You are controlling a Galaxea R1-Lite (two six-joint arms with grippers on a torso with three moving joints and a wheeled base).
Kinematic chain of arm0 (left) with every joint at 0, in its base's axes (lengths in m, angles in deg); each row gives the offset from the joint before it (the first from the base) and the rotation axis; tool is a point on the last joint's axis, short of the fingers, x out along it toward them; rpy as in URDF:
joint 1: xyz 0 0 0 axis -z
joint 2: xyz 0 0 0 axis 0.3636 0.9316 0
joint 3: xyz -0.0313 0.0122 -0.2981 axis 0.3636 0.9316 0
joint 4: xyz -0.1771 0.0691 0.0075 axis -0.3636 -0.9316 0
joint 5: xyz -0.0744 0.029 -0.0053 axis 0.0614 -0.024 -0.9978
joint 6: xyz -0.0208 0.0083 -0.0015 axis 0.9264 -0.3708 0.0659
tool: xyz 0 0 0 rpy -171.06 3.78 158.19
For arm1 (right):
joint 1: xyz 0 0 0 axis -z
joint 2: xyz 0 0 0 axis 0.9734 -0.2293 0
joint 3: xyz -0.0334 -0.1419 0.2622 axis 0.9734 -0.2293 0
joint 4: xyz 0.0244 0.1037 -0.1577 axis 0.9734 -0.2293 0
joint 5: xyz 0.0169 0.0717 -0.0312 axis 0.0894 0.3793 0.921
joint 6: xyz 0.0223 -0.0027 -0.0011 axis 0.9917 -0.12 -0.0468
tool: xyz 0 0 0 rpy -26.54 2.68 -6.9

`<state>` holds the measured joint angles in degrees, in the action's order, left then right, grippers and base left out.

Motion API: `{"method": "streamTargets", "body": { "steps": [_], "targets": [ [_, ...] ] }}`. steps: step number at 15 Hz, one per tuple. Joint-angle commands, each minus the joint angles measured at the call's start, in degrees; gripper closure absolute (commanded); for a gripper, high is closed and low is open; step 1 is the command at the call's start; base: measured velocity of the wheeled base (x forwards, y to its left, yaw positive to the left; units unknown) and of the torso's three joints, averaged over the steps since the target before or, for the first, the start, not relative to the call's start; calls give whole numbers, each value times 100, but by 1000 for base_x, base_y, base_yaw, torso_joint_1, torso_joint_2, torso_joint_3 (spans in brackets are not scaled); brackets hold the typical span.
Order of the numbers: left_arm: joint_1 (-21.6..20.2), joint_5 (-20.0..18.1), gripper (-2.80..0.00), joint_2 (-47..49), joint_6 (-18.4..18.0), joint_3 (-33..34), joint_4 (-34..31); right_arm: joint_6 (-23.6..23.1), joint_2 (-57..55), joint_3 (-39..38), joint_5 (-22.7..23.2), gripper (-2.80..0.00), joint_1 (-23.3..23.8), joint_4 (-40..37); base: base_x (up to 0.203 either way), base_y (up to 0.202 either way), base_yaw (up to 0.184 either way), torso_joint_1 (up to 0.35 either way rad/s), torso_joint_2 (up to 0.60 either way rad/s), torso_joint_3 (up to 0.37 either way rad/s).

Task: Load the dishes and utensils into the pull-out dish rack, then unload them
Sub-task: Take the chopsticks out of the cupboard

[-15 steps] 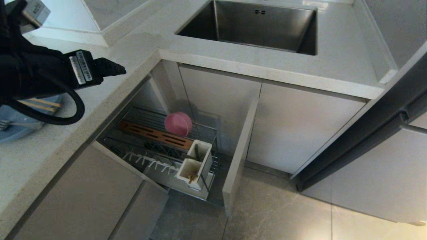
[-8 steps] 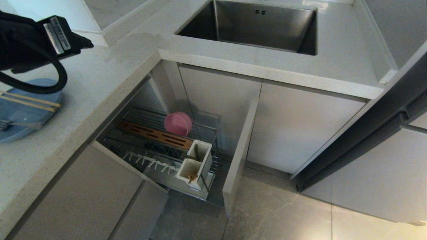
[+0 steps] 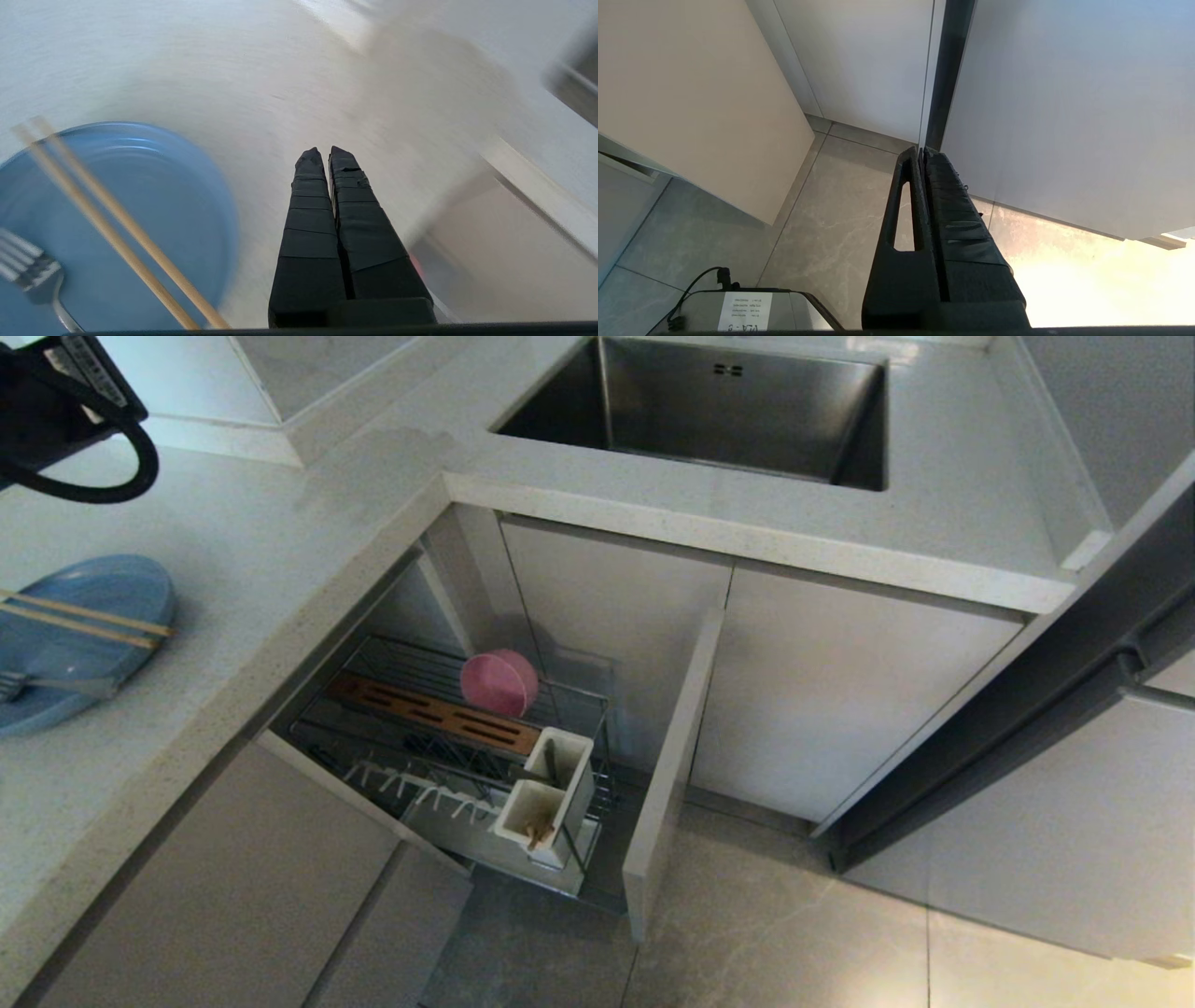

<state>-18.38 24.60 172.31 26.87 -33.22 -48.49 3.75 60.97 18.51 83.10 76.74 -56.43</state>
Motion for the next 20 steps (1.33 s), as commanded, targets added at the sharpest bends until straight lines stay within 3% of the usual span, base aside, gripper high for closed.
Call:
{"method": "streamTargets", "body": {
  "steps": [1,4,6,8,10,14,16,17,20],
  "targets": [
    [-163,195,0,402,190,-188,-64,0,-5,-1,0,0,0,-6,0,0,0,0,0,0],
    [-325,536,0,773,832,-559,-579,0,-5,-1,0,0,0,2,0,0,0,0,0,0],
    [-482,682,0,884,1071,-593,-613,0,-5,-1,0,0,0,2,0,0,0,0,0,0],
    [-501,1200,0,924,1303,-587,-622,0,-5,-1,0,0,0,2,0,0,0,0,0,0],
    [-666,1227,0,914,1414,-564,-880,0,-5,-1,0,0,0,2,0,0,0,0,0,0],
    [-867,1296,0,691,2481,-457,-2056,0,-5,-1,0,0,0,2,0,0,0,0,0,0],
    [-890,1334,0,444,2677,-325,-2331,0,-5,-1,0,0,0,1,0,0,0,0,0,0],
    [-898,1340,-280,369,2714,-249,-2367,0,-5,-1,0,0,0,2,0,0,0,0,0,0],
    [-1170,1182,-280,238,2694,-208,-2347,0,-5,-1,0,0,0,2,0,0,0,0,0,0]
  ]
}}
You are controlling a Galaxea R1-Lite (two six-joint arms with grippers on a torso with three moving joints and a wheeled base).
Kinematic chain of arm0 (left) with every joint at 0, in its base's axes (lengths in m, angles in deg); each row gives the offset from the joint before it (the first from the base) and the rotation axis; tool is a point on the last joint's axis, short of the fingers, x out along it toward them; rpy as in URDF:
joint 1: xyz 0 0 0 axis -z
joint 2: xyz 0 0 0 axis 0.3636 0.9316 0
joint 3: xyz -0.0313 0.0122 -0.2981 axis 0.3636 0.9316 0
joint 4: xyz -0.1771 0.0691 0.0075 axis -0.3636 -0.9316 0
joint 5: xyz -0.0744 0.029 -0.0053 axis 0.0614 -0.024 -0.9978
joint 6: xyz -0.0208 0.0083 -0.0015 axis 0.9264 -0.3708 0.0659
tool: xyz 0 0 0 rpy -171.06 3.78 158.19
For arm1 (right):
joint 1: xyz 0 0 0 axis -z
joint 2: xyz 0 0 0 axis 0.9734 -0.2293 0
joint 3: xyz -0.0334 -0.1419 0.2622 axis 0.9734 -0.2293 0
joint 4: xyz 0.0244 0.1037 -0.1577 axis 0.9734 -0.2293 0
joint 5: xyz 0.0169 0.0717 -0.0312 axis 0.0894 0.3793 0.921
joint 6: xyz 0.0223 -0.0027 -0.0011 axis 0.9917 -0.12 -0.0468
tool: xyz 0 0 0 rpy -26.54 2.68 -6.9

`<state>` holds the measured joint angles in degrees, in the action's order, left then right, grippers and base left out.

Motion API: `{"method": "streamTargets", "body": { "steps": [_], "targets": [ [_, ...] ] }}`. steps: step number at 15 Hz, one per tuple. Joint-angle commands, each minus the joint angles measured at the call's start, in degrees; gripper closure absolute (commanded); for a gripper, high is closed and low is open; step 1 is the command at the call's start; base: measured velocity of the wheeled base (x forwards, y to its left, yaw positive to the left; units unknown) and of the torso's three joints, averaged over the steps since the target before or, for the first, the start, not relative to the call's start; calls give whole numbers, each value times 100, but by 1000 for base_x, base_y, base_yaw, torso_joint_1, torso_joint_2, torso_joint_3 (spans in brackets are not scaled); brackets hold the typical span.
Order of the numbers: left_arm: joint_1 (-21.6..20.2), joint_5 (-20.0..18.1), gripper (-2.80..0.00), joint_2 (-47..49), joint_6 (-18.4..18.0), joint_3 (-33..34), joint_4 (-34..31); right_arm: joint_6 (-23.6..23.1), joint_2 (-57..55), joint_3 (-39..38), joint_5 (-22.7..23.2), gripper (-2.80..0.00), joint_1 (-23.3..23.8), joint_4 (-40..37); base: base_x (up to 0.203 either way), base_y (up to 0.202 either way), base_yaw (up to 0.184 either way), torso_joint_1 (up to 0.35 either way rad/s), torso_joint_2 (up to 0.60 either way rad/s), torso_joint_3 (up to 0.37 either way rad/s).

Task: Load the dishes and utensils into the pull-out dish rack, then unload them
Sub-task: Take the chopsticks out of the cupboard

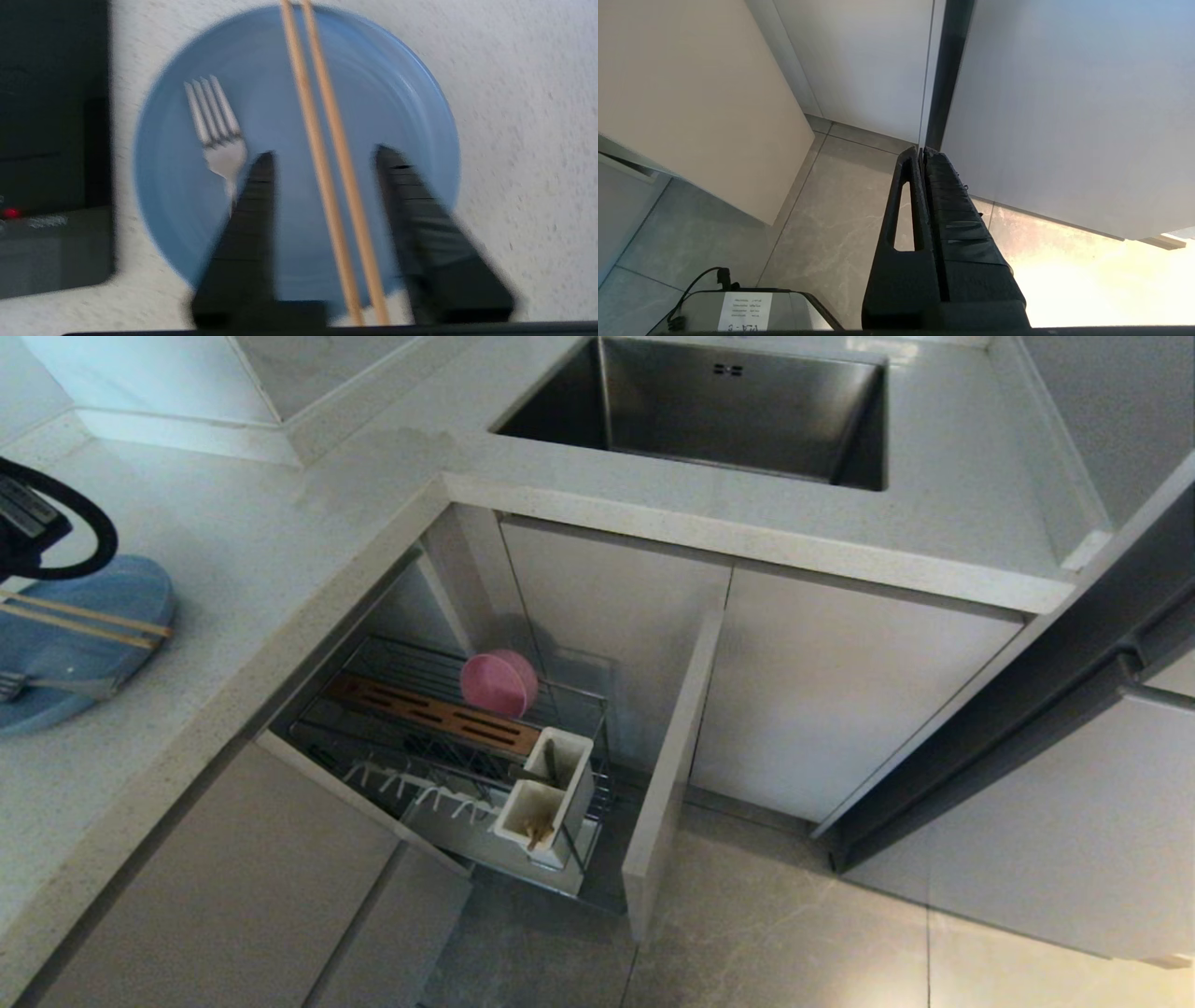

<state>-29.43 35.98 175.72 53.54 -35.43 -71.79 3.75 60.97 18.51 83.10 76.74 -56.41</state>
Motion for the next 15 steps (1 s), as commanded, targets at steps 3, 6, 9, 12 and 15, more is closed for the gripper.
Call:
{"method": "streamTargets", "body": {
  "steps": [3,6,9,12,15],
  "targets": [
    [-361,-438,-280,-51,1,19,-16,0,-5,-1,0,0,0,0,0,0,0,0,0,0],
    [-519,-1023,-280,179,-17,-20,1,0,-5,-1,0,0,0,0,0,0,0,0,0,0],
    [-543,-1406,-280,354,-37,-99,103,0,-5,-1,0,0,0,0,0,0,0,0,0,0],
    [-549,-1517,-280,555,-152,-306,253,0,-5,-1,0,0,0,-9,0,0,0,0,0,0],
    [-578,-1512,-280,636,-442,-446,260,0,-5,-1,0,0,0,0,0,0,0,0,0,0]
  ]
}}
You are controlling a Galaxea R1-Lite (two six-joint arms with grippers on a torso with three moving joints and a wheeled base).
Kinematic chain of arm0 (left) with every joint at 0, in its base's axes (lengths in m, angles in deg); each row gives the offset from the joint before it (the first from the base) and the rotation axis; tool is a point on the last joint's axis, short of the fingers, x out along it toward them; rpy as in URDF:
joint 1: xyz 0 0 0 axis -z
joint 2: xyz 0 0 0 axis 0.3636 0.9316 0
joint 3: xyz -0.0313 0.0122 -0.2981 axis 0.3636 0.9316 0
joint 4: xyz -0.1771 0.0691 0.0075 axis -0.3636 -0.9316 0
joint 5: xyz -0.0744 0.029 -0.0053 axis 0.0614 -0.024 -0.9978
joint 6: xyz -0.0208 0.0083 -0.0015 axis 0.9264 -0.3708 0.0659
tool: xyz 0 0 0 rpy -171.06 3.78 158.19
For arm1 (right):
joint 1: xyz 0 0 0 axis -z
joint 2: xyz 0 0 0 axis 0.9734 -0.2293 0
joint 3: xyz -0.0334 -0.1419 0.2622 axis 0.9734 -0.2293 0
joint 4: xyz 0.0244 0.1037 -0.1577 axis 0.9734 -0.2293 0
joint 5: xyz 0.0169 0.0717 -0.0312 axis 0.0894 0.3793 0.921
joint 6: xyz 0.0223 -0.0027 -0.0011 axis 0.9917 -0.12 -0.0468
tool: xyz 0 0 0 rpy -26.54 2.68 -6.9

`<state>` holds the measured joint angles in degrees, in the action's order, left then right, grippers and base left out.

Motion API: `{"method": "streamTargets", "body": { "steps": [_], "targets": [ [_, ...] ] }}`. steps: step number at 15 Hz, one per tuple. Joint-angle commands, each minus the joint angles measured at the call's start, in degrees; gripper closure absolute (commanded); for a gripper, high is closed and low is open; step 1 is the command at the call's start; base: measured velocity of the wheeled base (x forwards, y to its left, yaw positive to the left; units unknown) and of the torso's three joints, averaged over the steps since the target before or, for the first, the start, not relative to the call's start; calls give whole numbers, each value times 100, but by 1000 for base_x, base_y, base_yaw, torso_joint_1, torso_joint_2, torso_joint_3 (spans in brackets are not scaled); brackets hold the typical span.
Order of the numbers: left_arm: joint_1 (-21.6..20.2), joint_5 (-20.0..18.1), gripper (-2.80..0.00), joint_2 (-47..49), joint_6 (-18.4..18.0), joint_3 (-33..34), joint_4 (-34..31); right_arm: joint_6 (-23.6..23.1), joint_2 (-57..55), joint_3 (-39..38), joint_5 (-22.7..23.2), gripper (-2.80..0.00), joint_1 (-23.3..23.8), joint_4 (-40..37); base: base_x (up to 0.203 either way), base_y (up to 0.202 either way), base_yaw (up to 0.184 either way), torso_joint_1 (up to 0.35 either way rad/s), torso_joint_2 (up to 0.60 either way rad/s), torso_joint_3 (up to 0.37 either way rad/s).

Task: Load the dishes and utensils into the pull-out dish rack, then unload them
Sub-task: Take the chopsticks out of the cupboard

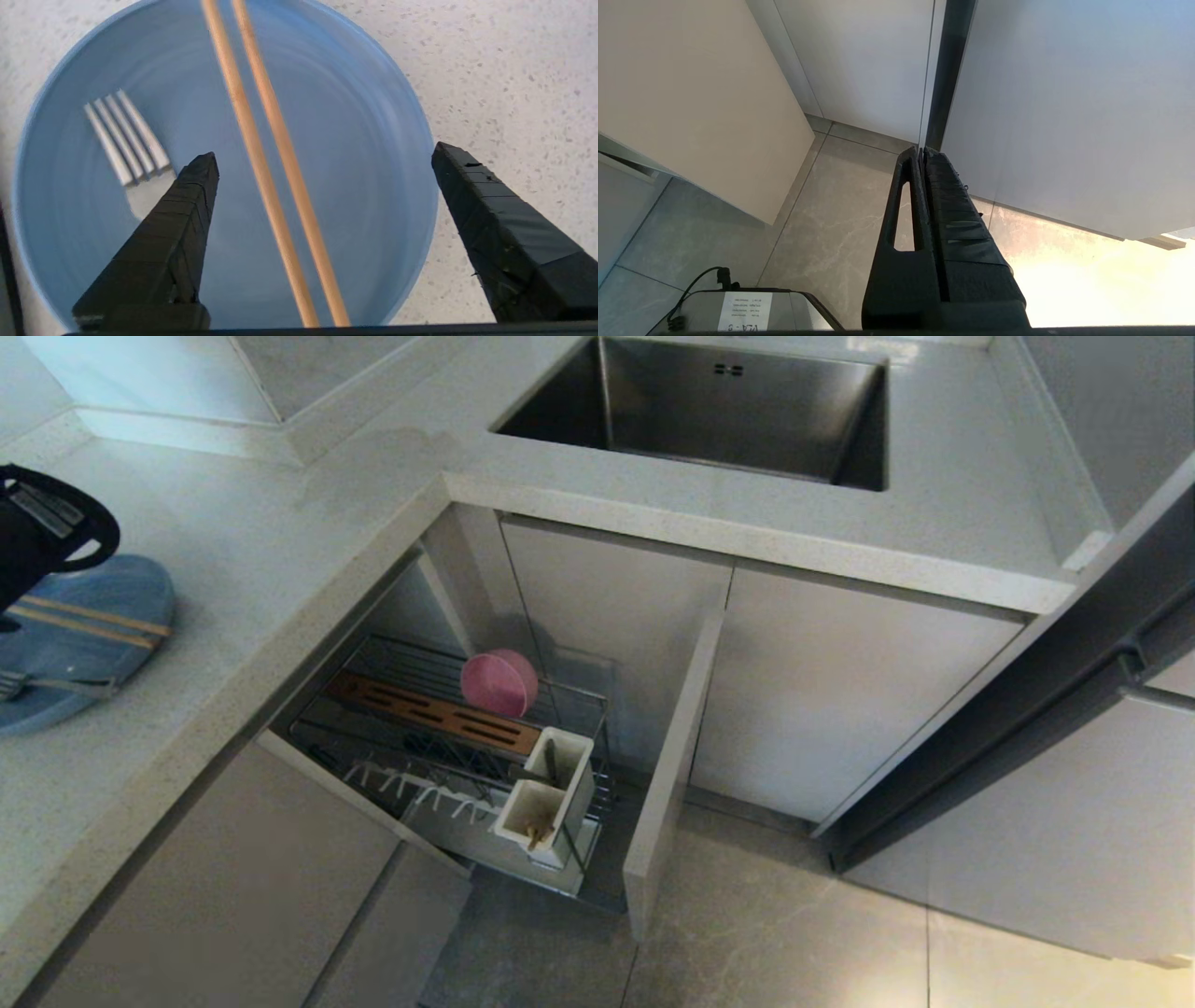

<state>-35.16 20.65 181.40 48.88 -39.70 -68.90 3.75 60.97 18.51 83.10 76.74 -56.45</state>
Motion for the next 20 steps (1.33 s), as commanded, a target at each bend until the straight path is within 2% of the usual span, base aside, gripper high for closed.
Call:
{"method": "streamTargets", "body": {
  "steps": [1,5,12,20],
  "targets": [
    [2,14,-280,53,-6,-66,17,0,-5,-1,0,0,0,5,0,0,0,0,0,0],
    [13,12,-280,35,-44,-77,363,0,-5,-1,0,0,0,5,0,0,0,0,0,0],
    [-5,13,-280,79,-9,-25,320,0,-5,-1,0,0,0,5,0,0,0,0,0,0],
    [-269,4,-280,420,-36,-63,320,0,-5,-1,0,0,0,0,0,0,0,0,0,0]
  ]
}}
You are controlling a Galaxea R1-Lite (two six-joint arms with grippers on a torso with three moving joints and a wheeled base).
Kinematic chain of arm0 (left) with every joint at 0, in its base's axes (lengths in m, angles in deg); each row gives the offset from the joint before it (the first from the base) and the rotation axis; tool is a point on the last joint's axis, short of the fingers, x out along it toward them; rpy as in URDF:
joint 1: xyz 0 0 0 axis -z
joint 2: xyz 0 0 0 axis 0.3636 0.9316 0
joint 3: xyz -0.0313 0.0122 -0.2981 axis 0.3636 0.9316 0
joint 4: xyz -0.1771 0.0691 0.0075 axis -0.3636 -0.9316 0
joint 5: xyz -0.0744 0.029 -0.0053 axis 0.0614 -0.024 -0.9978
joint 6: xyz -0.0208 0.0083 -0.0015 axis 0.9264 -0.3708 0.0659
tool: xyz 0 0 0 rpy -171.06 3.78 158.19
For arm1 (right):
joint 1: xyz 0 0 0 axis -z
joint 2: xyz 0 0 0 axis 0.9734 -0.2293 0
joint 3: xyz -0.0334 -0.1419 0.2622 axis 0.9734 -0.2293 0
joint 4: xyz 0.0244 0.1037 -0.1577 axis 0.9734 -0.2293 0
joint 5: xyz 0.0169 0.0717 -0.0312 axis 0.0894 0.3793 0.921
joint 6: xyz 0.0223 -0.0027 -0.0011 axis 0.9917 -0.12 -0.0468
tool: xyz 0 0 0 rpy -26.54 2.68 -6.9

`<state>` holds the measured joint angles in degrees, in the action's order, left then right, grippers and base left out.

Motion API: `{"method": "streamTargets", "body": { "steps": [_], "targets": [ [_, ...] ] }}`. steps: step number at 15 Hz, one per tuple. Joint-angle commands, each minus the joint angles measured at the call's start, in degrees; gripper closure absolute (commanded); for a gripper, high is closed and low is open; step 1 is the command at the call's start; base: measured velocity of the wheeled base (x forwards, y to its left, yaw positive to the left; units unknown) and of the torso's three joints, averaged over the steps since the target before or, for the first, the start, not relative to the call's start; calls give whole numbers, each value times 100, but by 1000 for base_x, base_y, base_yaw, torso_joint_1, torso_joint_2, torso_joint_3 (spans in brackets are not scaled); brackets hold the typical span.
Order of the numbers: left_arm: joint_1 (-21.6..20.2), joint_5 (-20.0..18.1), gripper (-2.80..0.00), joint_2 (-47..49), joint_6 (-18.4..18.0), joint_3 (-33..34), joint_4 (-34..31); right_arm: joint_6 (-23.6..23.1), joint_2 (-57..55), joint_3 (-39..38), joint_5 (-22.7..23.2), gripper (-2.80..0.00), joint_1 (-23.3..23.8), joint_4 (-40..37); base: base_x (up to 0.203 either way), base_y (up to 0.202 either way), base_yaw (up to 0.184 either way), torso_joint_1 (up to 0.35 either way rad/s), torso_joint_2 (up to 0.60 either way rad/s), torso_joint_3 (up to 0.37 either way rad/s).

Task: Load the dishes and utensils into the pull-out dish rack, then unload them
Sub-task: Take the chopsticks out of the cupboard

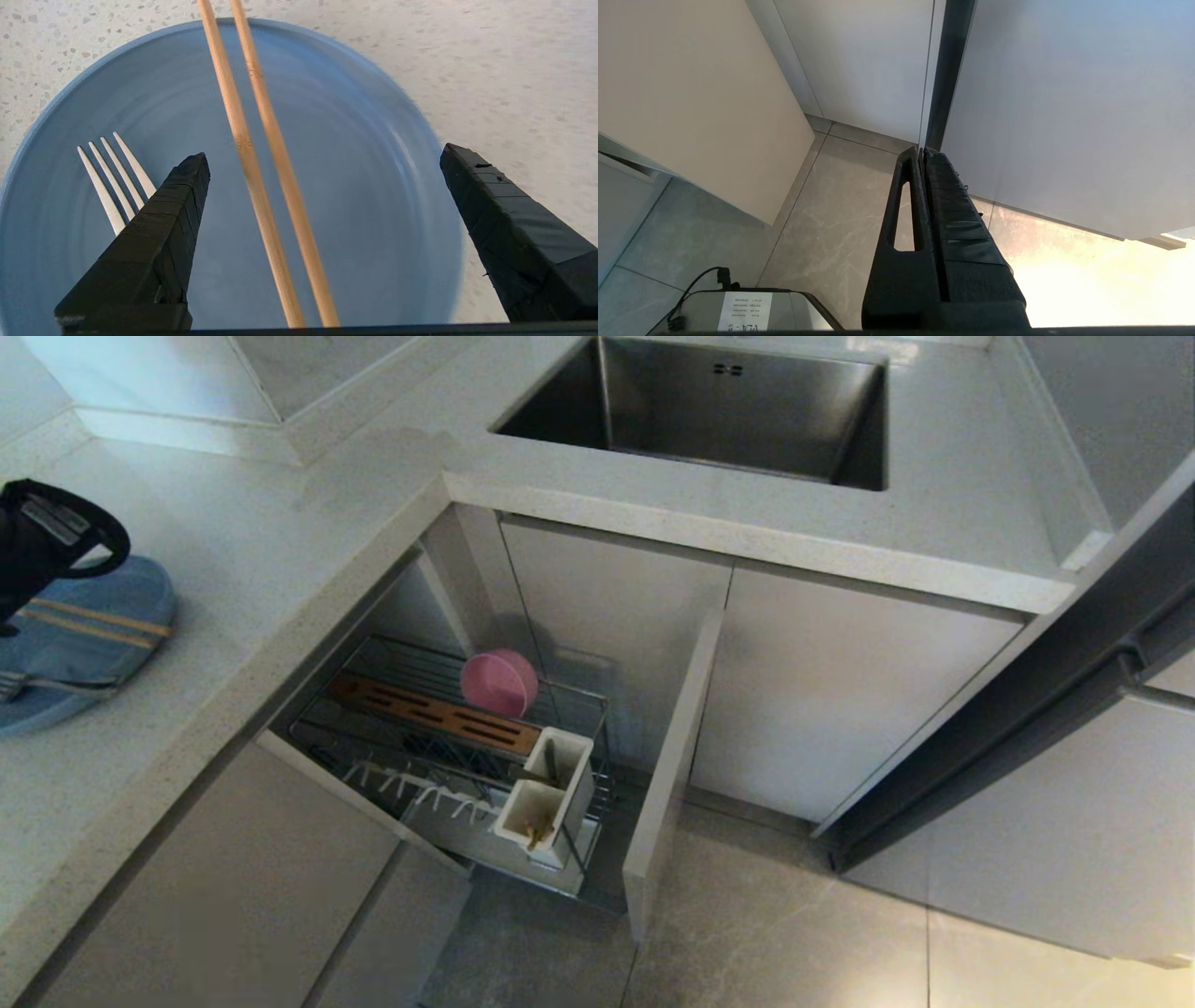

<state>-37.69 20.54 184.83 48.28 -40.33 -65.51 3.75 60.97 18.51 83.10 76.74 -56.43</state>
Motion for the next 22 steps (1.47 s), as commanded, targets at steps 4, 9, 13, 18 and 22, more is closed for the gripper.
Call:
{"method": "streamTargets", "body": {
  "steps": [4,9,13,18,22],
  "targets": [
    [-16,6,-280,148,25,1,-18,0,-5,-1,0,0,0,2,0,0,0,0,0,0],
    [-42,-65,-280,202,25,12,-19,0,-5,-1,0,0,0,-5,0,0,0,0,0,0],
    [-60,-204,-280,255,33,4,-11,0,-5,-1,0,0,0,2,0,0,0,0,0,0],
    [-60,-204,-280,290,25,-5,7,0,-5,-1,0,0,0,2,0,0,0,0,0,0],
    [-60,-204,0,272,25,-5,7,0,-5,-1,0,0,0,2,0,0,0,0,0,0]
  ]
}}
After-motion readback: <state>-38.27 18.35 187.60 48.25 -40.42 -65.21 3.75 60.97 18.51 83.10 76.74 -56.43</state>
